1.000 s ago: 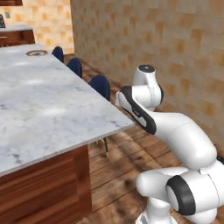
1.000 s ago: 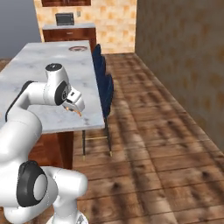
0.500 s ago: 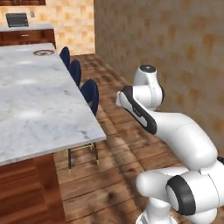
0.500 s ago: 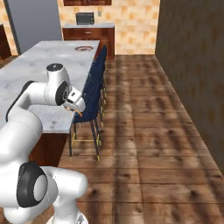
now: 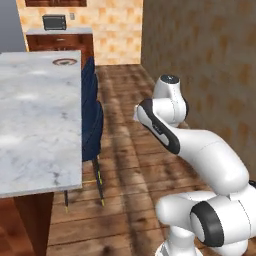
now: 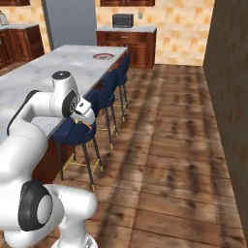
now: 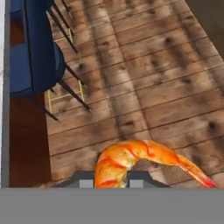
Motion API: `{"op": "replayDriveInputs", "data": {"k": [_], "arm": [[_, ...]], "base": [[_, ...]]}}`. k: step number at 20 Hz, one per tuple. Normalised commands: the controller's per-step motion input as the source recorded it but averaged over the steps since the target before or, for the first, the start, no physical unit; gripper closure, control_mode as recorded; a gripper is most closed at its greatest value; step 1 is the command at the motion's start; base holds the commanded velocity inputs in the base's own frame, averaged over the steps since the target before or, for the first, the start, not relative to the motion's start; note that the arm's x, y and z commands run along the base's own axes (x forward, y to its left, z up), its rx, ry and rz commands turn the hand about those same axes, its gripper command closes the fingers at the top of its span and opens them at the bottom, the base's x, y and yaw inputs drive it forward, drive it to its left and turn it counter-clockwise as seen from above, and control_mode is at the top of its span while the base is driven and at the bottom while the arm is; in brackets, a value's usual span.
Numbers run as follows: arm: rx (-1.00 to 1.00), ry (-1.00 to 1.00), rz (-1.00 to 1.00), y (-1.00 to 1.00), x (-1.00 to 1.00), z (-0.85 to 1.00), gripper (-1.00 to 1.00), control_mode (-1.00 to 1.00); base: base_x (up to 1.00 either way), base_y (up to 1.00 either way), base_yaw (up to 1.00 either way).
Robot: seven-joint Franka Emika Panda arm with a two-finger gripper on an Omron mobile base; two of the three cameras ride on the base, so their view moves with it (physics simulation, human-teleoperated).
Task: Take the cheese, shrimp, and corn from the fridge and place them on the plate on the dining counter to create an appetizer plate.
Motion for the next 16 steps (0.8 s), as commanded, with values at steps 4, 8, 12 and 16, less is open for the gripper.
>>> {"op": "replayDriveInputs", "data": {"k": [4,8,12,16], "arm": [[0.0,0.0,0.0,0.0,0.0,0.0,1.0,1.0],[0.0,0.0,0.0,0.0,0.0,0.0,1.0,1.0],[0.0,0.0,0.0,0.0,0.0,0.0,1.0,1.0],[0.0,0.0,0.0,0.0,0.0,0.0,1.0,1.0]], "base": [[0.92,-0.95,0.39],[0.95,-0.92,0.39],[0.96,-0.89,0.4],[0.99,-0.87,0.4]]}}
